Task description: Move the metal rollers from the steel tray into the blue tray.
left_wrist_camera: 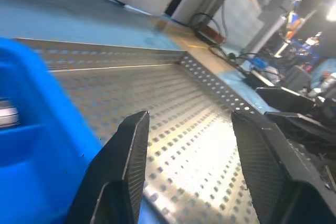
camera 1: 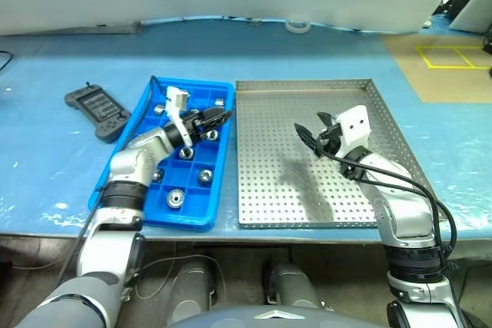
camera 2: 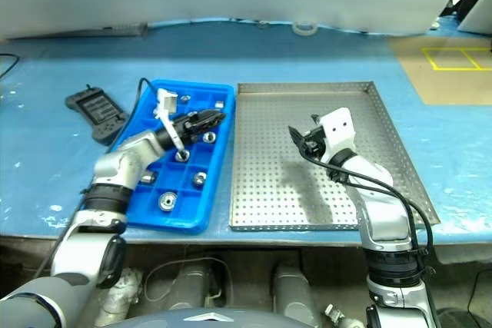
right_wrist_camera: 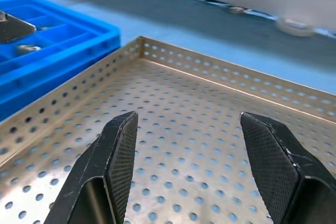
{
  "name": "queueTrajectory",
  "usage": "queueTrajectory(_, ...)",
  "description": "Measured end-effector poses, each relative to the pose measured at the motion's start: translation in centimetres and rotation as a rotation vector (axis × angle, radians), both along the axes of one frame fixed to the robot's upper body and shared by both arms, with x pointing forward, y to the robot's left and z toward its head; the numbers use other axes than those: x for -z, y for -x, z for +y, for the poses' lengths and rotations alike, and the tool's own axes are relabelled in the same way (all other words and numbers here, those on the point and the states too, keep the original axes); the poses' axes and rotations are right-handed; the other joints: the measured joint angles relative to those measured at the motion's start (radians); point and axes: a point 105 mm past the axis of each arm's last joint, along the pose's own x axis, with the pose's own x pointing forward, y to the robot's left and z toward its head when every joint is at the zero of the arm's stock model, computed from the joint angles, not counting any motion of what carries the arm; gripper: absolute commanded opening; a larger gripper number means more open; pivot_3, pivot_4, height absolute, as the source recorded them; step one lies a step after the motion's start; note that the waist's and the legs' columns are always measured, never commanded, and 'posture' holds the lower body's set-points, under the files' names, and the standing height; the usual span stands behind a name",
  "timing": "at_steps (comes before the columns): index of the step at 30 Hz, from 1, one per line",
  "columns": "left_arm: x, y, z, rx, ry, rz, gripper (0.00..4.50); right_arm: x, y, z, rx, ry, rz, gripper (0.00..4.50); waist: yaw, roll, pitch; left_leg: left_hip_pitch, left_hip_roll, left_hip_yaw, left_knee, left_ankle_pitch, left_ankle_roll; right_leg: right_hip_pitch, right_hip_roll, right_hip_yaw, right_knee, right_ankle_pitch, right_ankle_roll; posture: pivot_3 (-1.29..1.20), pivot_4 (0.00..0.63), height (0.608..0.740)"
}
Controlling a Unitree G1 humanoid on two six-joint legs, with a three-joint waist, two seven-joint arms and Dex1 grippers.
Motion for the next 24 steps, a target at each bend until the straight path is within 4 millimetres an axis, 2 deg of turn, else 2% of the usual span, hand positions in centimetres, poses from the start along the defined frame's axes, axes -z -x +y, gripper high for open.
queueTrajectory(7, 0.0, -0.1, -1.2, 0.012, 0.022, -0.006, 2.60, -0.5, -0.1, 0.0, 0.013, 0.009, -0.012, 3.27, -0.014, 0.000, 0.000, -0.003, 0.001, 0.000, 0.003, -0.001, 0.003, -0.001, 0.000, -0.001, 0.000, 0.000, 0.000, -0.24, 0.150, 0.740)
queueTrajectory(11, 0.3, 0.2, -0.8, -0.020, 0.034, -0.005, 2.60, -1.2, -1.0, 0.2, 0.003, 0.017, -0.027, 3.27, -0.009, 0.000, 0.000, -0.004, 0.001, 0.000, 0.006, -0.002, 0.005, 0.000, 0.000, -0.001, 0.000, 0.000, 0.000, -0.18, 0.150, 0.740)
queueTrajectory(24, 0.4, 1.5, 2.0, -0.156, 0.025, -0.007, 2.60, -0.3, -4.0, 2.7, -0.076, 0.019, 0.001, 3.27, 0.025, 0.001, 0.000, -0.006, 0.001, 0.000, 0.006, -0.002, 0.005, -0.002, -0.001, -0.003, 0.000, 0.000, -0.001, -0.06, 0.150, 0.740)
